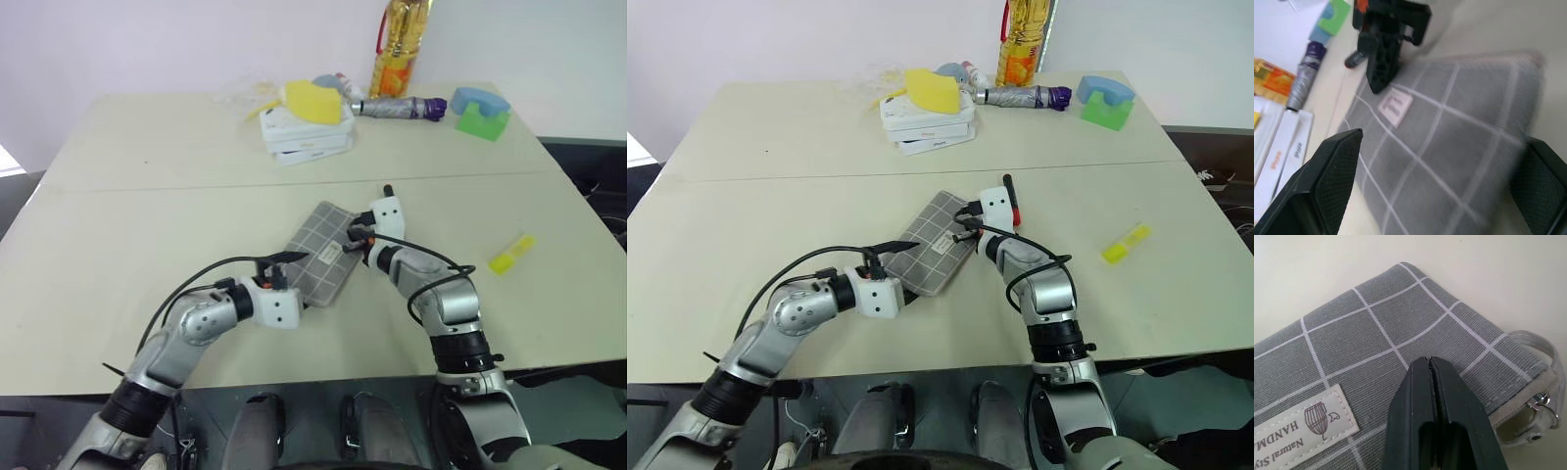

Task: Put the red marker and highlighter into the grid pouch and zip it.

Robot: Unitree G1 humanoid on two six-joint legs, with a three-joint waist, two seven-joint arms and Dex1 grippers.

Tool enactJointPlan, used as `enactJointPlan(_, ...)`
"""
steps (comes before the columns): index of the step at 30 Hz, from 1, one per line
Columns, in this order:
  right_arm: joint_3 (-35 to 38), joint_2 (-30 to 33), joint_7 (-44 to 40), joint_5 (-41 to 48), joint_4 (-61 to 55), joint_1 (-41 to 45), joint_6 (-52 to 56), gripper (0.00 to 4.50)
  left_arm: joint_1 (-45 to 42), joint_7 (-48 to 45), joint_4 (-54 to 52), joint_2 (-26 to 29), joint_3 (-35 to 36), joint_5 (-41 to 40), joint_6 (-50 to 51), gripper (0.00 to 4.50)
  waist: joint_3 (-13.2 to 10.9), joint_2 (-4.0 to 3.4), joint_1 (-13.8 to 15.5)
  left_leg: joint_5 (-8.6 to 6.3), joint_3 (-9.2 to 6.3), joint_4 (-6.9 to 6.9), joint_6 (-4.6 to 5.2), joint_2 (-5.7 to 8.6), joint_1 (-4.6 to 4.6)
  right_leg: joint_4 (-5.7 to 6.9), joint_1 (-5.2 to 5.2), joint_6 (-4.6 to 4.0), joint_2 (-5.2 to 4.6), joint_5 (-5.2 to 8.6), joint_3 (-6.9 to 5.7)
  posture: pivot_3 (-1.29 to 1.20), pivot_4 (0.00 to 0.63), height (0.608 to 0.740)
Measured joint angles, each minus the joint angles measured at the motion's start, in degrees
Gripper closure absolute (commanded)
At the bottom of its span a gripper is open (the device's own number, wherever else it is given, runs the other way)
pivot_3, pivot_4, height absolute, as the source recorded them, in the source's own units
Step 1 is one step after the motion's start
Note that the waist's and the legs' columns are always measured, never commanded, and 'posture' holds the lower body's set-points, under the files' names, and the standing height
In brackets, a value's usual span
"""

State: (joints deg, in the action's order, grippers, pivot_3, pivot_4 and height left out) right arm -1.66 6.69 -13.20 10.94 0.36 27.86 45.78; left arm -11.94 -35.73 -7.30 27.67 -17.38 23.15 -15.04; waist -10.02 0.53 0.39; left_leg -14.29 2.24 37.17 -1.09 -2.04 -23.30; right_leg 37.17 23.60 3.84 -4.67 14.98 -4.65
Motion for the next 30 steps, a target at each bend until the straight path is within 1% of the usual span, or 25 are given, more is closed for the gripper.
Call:
enactJointPlan(1,0.0,-0.1,0.1,0.0,-0.2,-0.2,0.1,4.5,-0.3,0.3,0.5,-0.5,-0.2,0.0,0.0,0.53,0.0,0.0,0.0,0.0,-0.01,0.0,0.0,0.0,0.0,0.0,0.0,0.0,0.0,0.0,-0.01,0.0,0.15,0.74)
enactJointPlan(3,-0.1,-0.1,0.4,0.0,-0.4,-0.3,0.1,4.5,-0.3,0.3,1.0,-0.8,-1.0,-0.1,-0.1,1.31,0.0,0.0,0.0,0.0,-0.01,0.0,0.0,0.0,0.0,0.0,0.0,0.0,0.0,0.0,0.0,0.0,0.15,0.74)
enactJointPlan(9,0.2,0.1,0.6,0.0,-1.4,-0.8,0.7,4.5,-0.9,0.7,2.4,-0.9,-1.6,-0.7,-0.4,4.46,0.0,0.0,0.1,0.0,-0.02,0.0,0.0,0.0,0.0,0.0,-0.01,0.0,-0.02,0.0,-0.01,0.0,0.15,0.74)
enactJointPlan(12,0.4,0.2,0.6,0.0,-1.5,-0.9,0.7,4.5,-1.4,0.9,2.7,-0.9,-1.5,-1.6,-0.5,4.46,0.0,0.0,0.2,0.0,-0.02,0.01,0.0,0.01,-0.02,-0.01,0.0,0.0,-0.04,0.0,0.0,0.0,0.15,0.74)
enactJointPlan(16,0.7,0.3,0.7,-0.1,-1.8,-1.3,-0.2,4.5,-1.2,0.9,2.7,-1.4,-0.6,-4.8,1.0,4.46,0.0,0.0,0.2,0.0,-0.05,0.01,0.0,0.0,-0.02,-0.01,0.0,0.0,-0.03,0.0,0.0,0.0,0.15,0.74)
enactJointPlan(19,-0.2,2.6,-1.1,-0.5,-4.1,-3.1,-2.7,4.5,0.1,0.5,2.2,-2.5,3.3,-12.8,3.7,4.46,0.0,-0.01,0.1,0.0,-0.18,0.01,0.0,0.0,-0.08,-0.01,0.08,0.0,-0.04,0.0,0.01,0.0,0.15,0.74)
enactJointPlan(22,0.2,6.0,-4.0,0.1,-8.1,-4.6,-3.6,3.65,1.3,-1.7,2.1,-1.4,7.2,-19.3,4.9,4.5,0.0,-0.02,0.1,0.0,-0.18,0.0,0.0,0.0,-0.08,-0.01,0.09,0.01,-0.02,0.0,0.0,0.0,0.15,0.74)
enactJointPlan(25,0.4,11.2,-7.8,1.3,-13.9,-6.5,-3.6,2.12,3.7,-5.3,1.8,-0.5,9.7,-26.5,4.6,4.5,-0.1,-0.04,0.0,0.0,-0.18,-0.02,0.0,0.0,-0.09,-0.02,0.11,0.0,-0.02,0.01,0.0,0.0,0.15,0.74)
enactJointPlan(27,1.9,13.9,-9.8,2.6,-17.1,-7.7,-3.2,1.05,4.5,-6.8,1.7,-0.2,10.6,-29.6,4.7,4.5,-0.1,-0.03,0.1,0.0,-0.19,-0.02,0.0,0.0,-0.09,-0.03,0.1,0.0,-0.02,0.01,-0.01,0.0,0.15,0.74)
enactJointPlan(28,2.8,14.8,-10.7,3.4,-18.7,-8.1,-2.7,0.59,4.5,-7.5,1.6,-0.2,11.2,-30.9,4.7,4.5,-0.1,-0.03,0.2,0.0,-0.19,-0.01,0.0,0.0,-0.09,-0.03,0.09,0.0,-0.02,0.01,-0.01,0.0,0.15,0.74)
enactJointPlan(30,2.2,17.9,-12.6,3.7,-21.2,-9.5,-2.8,0.59,4.4,-8.3,0.9,-0.2,11.7,-32.9,5.1,4.5,-0.1,-0.03,0.3,0.0,-0.18,0.02,0.0,0.01,-0.08,-0.04,0.08,0.0,-0.03,0.01,-0.01,0.0,0.15,0.74)
